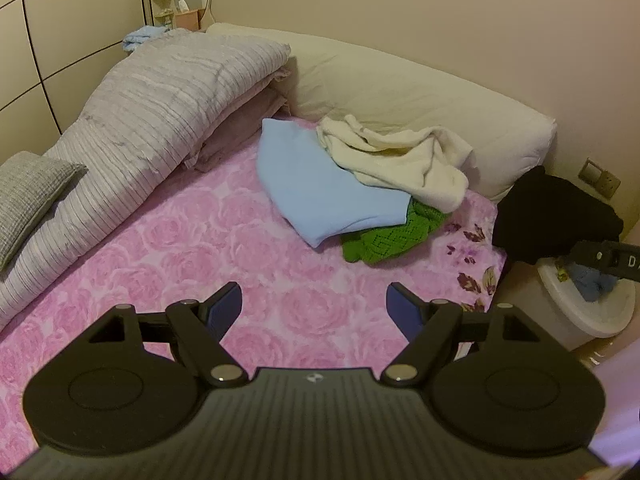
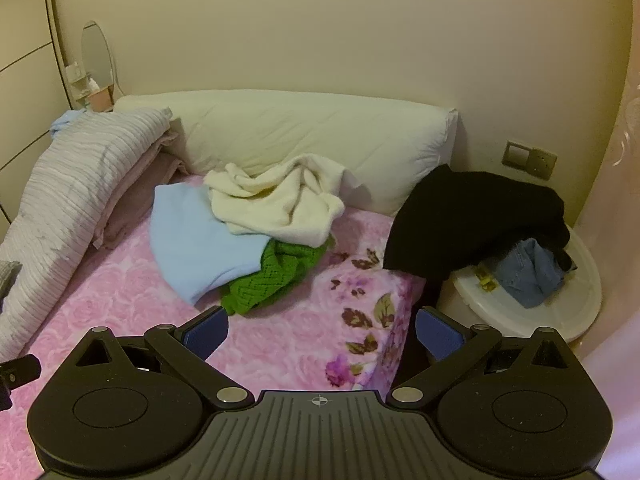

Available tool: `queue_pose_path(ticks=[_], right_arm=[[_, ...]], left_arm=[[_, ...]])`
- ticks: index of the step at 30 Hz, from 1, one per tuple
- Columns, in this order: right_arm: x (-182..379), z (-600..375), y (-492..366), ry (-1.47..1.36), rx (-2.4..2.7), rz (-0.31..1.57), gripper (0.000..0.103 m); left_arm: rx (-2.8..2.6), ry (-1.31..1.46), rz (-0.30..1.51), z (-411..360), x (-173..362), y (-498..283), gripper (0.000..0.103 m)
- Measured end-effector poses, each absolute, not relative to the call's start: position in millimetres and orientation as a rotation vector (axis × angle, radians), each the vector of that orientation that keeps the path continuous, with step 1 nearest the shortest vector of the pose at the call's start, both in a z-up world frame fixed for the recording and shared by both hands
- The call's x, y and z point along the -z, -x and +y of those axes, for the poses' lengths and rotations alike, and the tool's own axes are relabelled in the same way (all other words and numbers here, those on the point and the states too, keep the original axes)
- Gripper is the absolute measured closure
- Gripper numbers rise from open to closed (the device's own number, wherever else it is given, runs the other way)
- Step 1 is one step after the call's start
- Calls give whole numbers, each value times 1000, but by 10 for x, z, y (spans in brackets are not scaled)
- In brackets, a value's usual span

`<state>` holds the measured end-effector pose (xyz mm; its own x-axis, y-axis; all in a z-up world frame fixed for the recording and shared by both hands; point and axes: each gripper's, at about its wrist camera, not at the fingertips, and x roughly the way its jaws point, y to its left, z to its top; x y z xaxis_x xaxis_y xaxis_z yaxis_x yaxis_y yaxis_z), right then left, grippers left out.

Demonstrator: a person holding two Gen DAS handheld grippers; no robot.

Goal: Fold clothes

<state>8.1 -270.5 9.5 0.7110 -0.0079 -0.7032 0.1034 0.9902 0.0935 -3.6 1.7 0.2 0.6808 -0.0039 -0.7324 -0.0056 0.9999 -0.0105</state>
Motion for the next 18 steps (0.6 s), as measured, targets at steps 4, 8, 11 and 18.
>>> queue_pose_path(ticks=[4, 8, 11, 18], right_arm=[[-86, -2666, -88, -127, 57, 779, 0], [-76, -2627, -94, -125, 52, 779, 0], [-38, -2635, -78, -119, 45, 783, 0], [-59, -2558, -95, -104, 41, 784, 0]], left_arm=[[14, 37, 804, 45, -4, 96, 26], [11, 36, 834, 70, 0, 45, 26], [13, 30, 845, 39, 37, -19, 26], [28, 31, 834, 81, 47, -13, 26]])
